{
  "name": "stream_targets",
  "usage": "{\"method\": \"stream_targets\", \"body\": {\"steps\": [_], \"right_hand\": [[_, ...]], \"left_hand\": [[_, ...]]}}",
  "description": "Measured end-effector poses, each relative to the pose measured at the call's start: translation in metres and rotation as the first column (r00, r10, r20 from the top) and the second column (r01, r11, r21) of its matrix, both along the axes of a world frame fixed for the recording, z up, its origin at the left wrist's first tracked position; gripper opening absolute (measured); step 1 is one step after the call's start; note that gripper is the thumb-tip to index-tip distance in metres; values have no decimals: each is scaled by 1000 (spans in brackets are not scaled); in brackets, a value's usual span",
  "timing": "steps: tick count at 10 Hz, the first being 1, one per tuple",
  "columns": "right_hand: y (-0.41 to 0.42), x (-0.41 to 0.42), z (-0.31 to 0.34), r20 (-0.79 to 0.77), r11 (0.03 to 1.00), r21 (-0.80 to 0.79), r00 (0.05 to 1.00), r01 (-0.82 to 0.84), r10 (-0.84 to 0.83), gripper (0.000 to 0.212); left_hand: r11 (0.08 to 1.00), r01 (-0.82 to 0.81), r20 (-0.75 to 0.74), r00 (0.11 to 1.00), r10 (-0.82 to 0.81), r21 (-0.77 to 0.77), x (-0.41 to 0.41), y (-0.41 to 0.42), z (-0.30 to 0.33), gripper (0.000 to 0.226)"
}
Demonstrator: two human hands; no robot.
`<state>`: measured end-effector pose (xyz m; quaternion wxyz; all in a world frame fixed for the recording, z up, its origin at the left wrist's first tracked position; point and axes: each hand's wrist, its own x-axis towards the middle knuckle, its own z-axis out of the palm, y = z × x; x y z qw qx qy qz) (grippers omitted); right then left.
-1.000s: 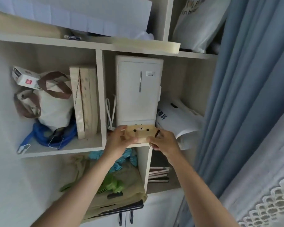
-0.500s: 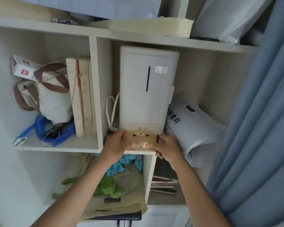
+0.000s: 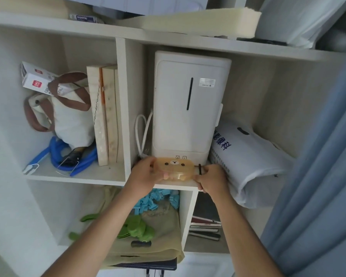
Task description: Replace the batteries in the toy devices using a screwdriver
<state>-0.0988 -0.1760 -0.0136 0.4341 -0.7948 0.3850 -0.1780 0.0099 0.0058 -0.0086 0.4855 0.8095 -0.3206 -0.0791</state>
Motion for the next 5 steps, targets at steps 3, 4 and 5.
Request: {"method": "stream_targets", "body": {"steps": [3,4,5], "right_hand": [[16,-6,6,21,981,-181,998,69,-66,18],[27,-14,7,93,980,-190,995,61,-43,18],[39,-24,17,182,993,-107,983,55,-35,29]], "left_hand": [[999,45,31,999,-45,11,5,7,-4,39],[998,53,22,998,-53,-30,0,11,0,29],[994,57,-17,998,-58,-90,-11,18,13,25]]}}
